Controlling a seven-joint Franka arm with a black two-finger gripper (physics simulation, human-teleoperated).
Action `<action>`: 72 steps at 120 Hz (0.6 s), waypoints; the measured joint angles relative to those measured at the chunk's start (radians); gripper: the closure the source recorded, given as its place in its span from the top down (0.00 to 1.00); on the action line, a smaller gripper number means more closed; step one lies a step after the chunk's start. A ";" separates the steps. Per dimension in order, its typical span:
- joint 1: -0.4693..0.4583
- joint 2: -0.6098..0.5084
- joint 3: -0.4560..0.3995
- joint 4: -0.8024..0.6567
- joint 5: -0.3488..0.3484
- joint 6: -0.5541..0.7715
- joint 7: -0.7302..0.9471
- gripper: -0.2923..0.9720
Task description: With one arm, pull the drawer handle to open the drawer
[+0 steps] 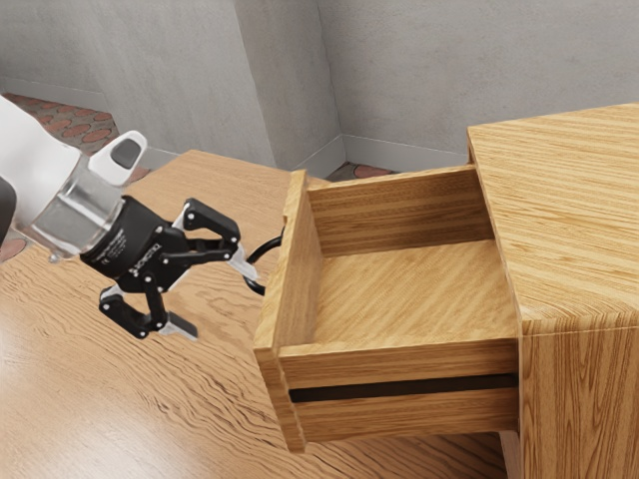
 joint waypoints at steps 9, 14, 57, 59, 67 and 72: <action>0.001 -0.016 0.003 -0.006 0.007 0.000 -0.001 0.77; 0.001 -0.024 0.004 -0.011 0.009 0.000 -0.001 0.77; -0.077 -0.091 0.037 0.163 0.139 -0.132 -0.007 0.77; -0.107 -0.070 0.034 0.233 0.175 -0.168 -0.001 0.77; -0.236 0.191 0.015 0.589 0.336 -0.308 0.068 0.77; -0.186 0.361 -0.059 0.748 0.383 -0.377 0.127 0.77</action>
